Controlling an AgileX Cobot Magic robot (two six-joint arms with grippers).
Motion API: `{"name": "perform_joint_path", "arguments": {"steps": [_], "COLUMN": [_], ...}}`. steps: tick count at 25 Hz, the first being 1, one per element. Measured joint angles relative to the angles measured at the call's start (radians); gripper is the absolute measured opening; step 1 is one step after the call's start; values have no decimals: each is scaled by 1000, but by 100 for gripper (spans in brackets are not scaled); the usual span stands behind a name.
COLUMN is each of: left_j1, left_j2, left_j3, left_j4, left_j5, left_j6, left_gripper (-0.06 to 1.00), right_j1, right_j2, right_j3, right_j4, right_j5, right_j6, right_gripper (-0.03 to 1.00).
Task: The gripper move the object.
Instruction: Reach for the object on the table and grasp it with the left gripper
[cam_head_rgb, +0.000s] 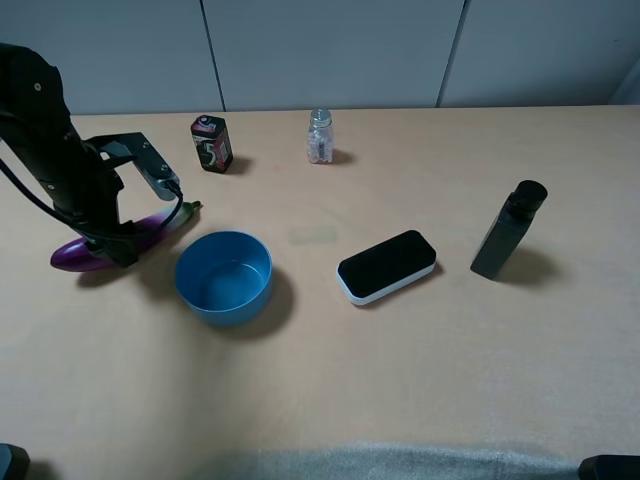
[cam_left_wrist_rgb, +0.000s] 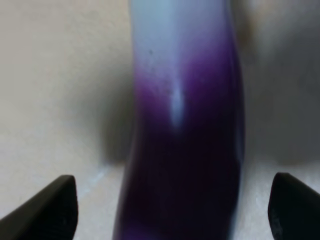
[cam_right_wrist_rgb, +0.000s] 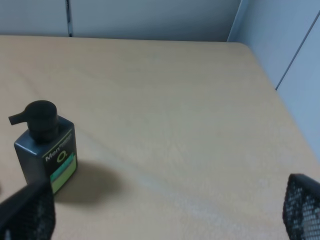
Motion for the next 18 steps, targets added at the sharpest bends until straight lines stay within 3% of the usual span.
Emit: {"name": "perform_joint_path", "arguments": {"steps": [18], "left_j1": [0], "left_j2": [6], "left_j3": [-4], "left_j4": [0], "left_j5": [-26], "left_j6": [0], "left_gripper": [83], "right_j1": [0], "right_j2": [0], "right_j3": [0], "right_j4": [0], "right_j5": [0], "right_j6": [1], "right_gripper": [69]}}
